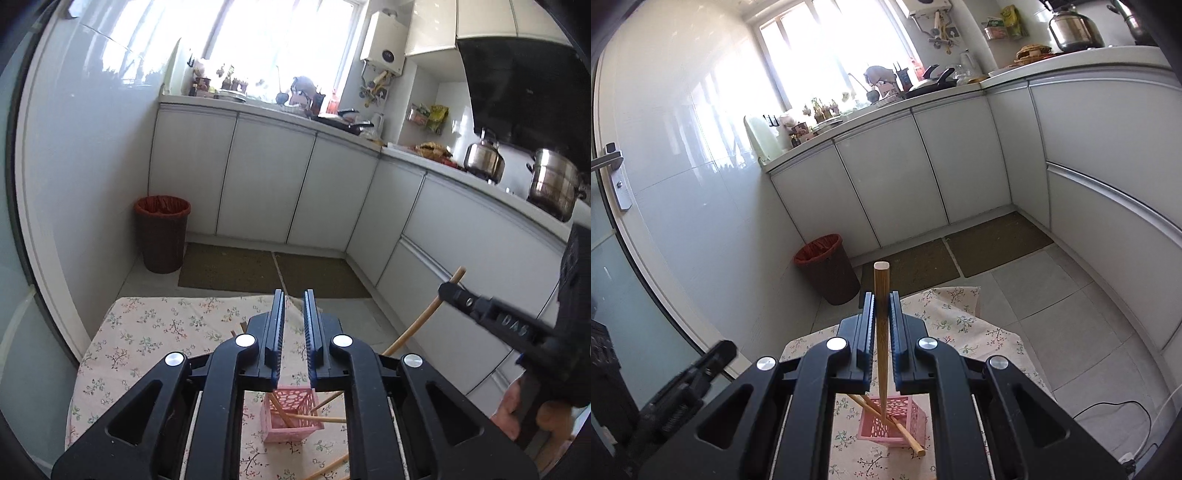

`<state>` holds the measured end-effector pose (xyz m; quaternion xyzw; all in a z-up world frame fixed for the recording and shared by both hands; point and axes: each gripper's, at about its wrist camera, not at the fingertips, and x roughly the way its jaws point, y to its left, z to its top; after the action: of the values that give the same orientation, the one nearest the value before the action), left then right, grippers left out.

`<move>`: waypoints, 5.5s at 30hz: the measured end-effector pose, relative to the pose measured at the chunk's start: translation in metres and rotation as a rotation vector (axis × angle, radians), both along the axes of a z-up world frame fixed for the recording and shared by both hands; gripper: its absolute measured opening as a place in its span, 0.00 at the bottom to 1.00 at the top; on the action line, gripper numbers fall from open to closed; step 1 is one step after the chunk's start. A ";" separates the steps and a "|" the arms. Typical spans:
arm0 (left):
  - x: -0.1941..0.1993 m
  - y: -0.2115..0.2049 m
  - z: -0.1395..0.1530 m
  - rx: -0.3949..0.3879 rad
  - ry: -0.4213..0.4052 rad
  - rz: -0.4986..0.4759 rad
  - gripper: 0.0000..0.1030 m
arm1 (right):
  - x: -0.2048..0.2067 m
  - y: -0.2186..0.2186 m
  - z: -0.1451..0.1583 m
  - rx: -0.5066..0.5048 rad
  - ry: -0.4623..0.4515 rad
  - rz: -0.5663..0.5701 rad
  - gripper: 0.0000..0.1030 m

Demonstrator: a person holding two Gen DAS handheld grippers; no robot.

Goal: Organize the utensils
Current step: 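Lower the chopsticks into the pink holder and open both tools, then move the left tool to the pile and grasp another wooden chopstick, then lift the wooden chopstick upright with the left tool while the right tool grasps another chopstick, then carry both held chopsticks upright over the pink holder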

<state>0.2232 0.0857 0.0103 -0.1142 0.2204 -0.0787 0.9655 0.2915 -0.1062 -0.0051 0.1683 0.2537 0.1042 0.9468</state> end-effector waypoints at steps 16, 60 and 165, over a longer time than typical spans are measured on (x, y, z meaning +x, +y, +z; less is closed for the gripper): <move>-0.013 0.019 0.010 -0.017 0.009 0.029 0.34 | -0.019 0.021 -0.027 -0.054 -0.055 -0.013 0.34; -0.011 -0.023 -0.272 0.541 0.865 -0.255 0.31 | -0.152 -0.108 -0.210 0.051 0.488 -0.177 0.93; -0.138 0.014 -0.048 0.112 0.027 -0.354 0.05 | -0.124 -0.067 -0.220 0.269 0.576 -0.280 0.05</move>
<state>0.0850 0.0999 -0.0381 -0.0209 0.2538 -0.2333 0.9385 0.1674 -0.1729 -0.2248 0.3474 0.4689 -0.0458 0.8108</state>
